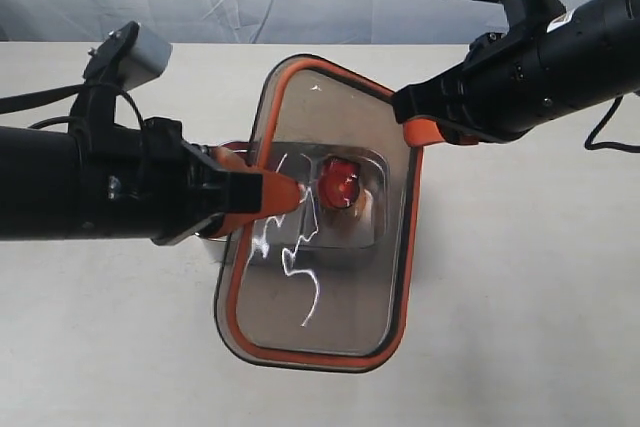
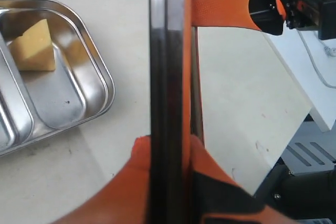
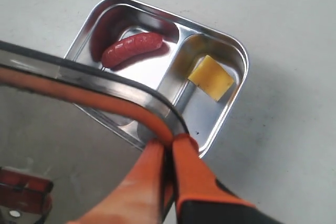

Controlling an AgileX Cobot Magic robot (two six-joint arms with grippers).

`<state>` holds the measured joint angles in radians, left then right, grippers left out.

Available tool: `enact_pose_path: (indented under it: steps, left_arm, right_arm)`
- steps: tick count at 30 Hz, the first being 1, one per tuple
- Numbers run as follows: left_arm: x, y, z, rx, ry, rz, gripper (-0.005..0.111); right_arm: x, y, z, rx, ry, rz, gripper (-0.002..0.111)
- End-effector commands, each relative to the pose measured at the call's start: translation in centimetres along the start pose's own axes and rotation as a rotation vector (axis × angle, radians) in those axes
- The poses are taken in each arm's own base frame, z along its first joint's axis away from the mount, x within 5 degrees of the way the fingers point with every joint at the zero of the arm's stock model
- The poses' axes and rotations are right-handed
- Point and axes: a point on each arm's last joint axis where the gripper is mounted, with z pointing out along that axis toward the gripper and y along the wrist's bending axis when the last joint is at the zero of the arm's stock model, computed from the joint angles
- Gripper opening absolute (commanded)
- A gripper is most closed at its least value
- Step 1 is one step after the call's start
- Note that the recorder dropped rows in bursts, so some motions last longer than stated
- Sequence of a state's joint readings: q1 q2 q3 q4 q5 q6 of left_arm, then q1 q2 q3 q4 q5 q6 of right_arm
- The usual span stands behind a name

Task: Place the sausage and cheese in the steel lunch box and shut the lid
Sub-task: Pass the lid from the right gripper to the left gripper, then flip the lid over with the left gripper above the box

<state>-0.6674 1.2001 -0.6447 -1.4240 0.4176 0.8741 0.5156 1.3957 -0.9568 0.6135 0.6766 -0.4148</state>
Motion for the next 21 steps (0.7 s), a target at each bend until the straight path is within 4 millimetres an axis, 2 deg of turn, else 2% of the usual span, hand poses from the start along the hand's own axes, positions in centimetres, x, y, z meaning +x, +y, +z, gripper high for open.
enact_pose_path:
  steps: [1,3,4,5,7,9,13,15,19,21]
  left_arm:
    - [-0.1,0.2,0.1,-0.025,-0.014,0.029,0.0]
    - [-0.1,0.2,0.1,-0.028,-0.015,0.032,0.0]
    - [-0.1,0.3,0.1,-0.034,-0.014,0.043,0.0]
    - [-0.1,0.3,0.1,-0.037,-0.014,0.048,0.0]
    - [-0.3,0.5,0.1,-0.062,-0.029,0.059,0.0]
    - [-0.7,0.7,0.0,-0.103,-0.043,0.141,0.0]
    - [-3.1,0.8,-0.6,-0.24,-0.122,0.452,0.0]
    - [-4.2,0.8,-0.9,-0.312,-0.176,0.596,0.0]
    - [-4.8,0.9,-1.1,-0.404,-0.159,0.98,0.0]
    - [-5.0,0.9,-1.2,-0.428,-0.159,1.09,0.0]
  right_arm:
    - [-0.2,0.3,-0.3,-0.004,-0.012,-0.032,0.009]
    - [-0.2,0.2,-0.3,0.0,-0.01,-0.049,0.024]
    - [-0.2,0.2,-0.3,0.004,-0.015,-0.051,0.039]
    - [-0.3,0.2,-0.3,0.006,-0.019,-0.051,0.043]
    - [-0.5,0.2,-0.7,0.026,-0.049,-0.072,0.042]
    - [-0.8,0.2,-2.0,0.054,-0.104,-0.098,0.038]
    - [-0.7,0.6,-6.6,0.146,-0.234,-0.15,0.036]
    - [-0.4,0.9,-8.1,0.17,-0.258,-0.156,0.036]
    - [0.2,1.4,-9.6,0.179,-0.282,-0.182,0.036]
    - [0.2,1.5,-9.9,0.178,-0.29,-0.18,0.036]
